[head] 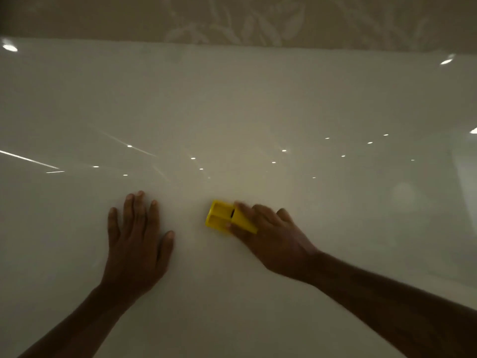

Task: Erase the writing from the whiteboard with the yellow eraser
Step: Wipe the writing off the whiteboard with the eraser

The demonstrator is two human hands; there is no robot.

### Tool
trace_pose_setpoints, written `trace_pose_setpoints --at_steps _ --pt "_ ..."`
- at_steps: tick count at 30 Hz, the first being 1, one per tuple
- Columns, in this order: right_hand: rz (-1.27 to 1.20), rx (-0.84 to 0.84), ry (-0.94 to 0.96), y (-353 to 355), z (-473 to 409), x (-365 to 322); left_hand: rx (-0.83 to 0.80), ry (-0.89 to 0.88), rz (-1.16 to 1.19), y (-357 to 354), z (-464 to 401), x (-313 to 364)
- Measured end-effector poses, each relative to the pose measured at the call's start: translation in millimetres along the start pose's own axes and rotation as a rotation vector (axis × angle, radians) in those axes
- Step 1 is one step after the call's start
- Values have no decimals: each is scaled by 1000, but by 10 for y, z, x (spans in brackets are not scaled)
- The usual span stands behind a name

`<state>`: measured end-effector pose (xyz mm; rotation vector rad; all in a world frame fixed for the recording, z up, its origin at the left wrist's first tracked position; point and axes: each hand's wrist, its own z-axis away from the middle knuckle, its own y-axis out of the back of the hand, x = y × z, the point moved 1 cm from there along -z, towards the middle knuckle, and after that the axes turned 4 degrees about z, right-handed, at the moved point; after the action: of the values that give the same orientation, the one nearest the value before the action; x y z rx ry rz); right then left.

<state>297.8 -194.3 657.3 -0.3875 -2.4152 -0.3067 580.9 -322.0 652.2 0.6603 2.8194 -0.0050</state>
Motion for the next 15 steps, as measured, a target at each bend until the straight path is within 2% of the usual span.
trace_pose_setpoints --at_steps 2,4,7,11,13,15 --pt "13 -32 60 -91 224 207 2 -17 -6 -49 -60 87" --pt "-14 20 -79 -119 340 623 9 -37 -13 -93 -122 161" --pt "-53 74 -449 -99 586 1371 18 -42 -18 -129 -196 241" --pt "-115 114 -1100 -173 1186 2066 7 -25 -48 -197 -213 247" --pt "-115 108 -1312 -177 1319 2227 14 -31 -58 -231 -210 237" --pt "-137 116 -1438 -153 1218 2343 21 -40 -70 -236 -204 226"
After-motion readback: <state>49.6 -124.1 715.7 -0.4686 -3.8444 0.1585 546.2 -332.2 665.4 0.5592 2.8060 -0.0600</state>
